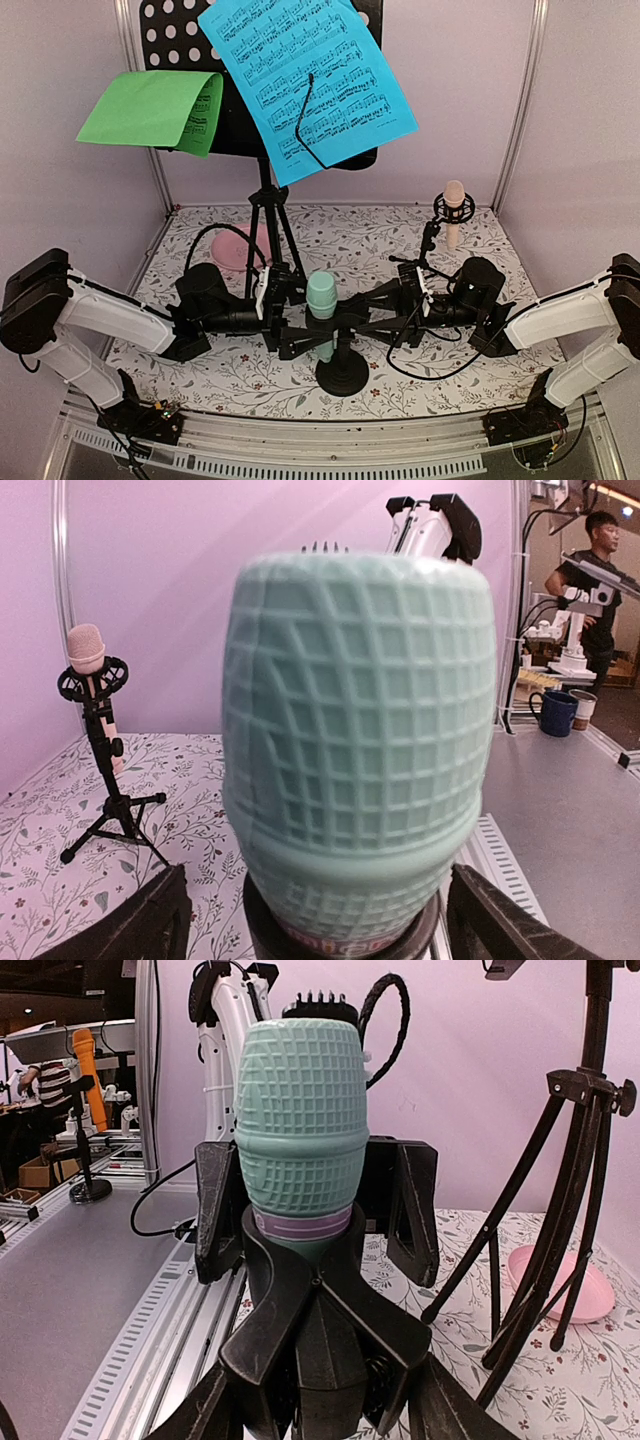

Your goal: Pack up the instrument practice props

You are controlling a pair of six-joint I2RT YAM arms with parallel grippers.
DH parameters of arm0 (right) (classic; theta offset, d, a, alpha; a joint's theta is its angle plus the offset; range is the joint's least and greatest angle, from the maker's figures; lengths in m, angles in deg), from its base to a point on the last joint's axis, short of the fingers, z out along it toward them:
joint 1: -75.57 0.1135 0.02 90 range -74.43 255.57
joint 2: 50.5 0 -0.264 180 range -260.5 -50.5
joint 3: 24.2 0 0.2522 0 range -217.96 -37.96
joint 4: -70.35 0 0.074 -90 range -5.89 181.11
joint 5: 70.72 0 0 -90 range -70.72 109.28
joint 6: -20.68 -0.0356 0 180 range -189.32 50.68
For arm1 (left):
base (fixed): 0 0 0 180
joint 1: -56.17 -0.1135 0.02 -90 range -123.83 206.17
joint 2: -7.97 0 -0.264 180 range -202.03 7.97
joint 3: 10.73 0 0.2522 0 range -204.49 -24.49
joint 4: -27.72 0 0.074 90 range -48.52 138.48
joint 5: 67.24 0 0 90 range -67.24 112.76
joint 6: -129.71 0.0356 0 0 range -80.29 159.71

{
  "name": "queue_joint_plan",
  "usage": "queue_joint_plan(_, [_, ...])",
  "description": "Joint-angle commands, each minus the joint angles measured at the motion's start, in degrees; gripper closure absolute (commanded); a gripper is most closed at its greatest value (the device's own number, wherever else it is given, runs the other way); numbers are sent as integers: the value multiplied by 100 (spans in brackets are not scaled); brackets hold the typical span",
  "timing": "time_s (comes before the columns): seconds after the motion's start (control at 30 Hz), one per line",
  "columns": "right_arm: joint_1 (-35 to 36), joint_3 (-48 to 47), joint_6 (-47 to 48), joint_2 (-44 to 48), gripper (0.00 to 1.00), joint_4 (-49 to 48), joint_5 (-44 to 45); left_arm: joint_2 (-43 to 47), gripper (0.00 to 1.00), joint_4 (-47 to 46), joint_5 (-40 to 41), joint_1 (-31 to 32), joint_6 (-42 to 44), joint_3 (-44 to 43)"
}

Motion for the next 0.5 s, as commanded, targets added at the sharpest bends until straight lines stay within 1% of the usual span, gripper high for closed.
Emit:
queue_joint_plan(0.0, [39, -92, -46, 24, 100, 27, -55, 107, 10, 108, 59, -40, -12, -107])
queue_joint_plan(0.3, [39, -171, -7, -19, 100, 234, 46, 526, 7, 438, 252, -36, -124, -46])
queue_joint_plan(0.37, [41, -176, 5, -17, 100, 265, 98, 718, 1, 606, 309, -35, -145, -65])
queue_joint_plan(0.47, [46, -184, 32, -24, 100, 301, 116, 936, 1, 980, 388, -35, -185, -191])
